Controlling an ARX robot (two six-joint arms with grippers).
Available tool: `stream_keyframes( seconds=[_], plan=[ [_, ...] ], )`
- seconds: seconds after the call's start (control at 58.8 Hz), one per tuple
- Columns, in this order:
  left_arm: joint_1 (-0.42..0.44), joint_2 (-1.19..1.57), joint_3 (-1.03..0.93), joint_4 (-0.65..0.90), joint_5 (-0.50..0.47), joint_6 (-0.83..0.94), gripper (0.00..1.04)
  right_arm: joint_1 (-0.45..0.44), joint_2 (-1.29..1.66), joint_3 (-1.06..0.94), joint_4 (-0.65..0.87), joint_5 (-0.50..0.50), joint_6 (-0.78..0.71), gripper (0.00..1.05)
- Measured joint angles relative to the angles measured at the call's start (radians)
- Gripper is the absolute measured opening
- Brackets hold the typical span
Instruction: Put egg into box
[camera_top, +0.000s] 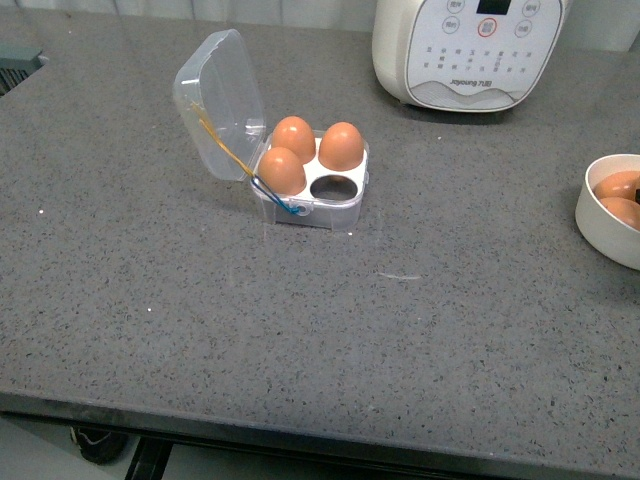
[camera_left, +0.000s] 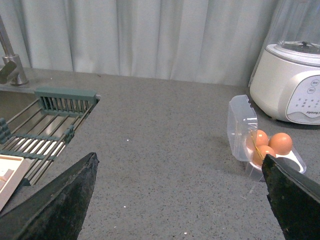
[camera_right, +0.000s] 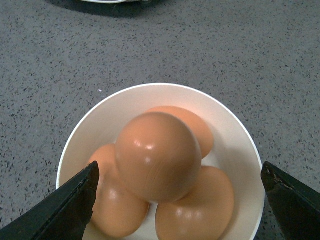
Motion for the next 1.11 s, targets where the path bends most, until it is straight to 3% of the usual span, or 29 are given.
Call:
stream_keyframes(
  seconds=[0.136,0.51,0.85,1.105],
  plan=[
    [0.000,0.000,0.000,0.000,0.000,0.000,0.98,0.005,0.044,0.034,0.008,-0.010,0.000,0.95],
    [0.000,0.000,0.000,0.000,0.000,0.000,0.98,0.022,0.054,0.048,0.012,-0.024,-0.009,0.43],
    [0.000,0.000,0.000,0.000,0.000,0.000,0.98,0.057,-0.023,0.051,0.021,-0.009,0.028,0.42],
    [0.000,0.000,0.000,0.000,0.000,0.000,0.98,0.280,-0.100,0.112,-0.034,-0.003,0.144,0.42]
  ],
)
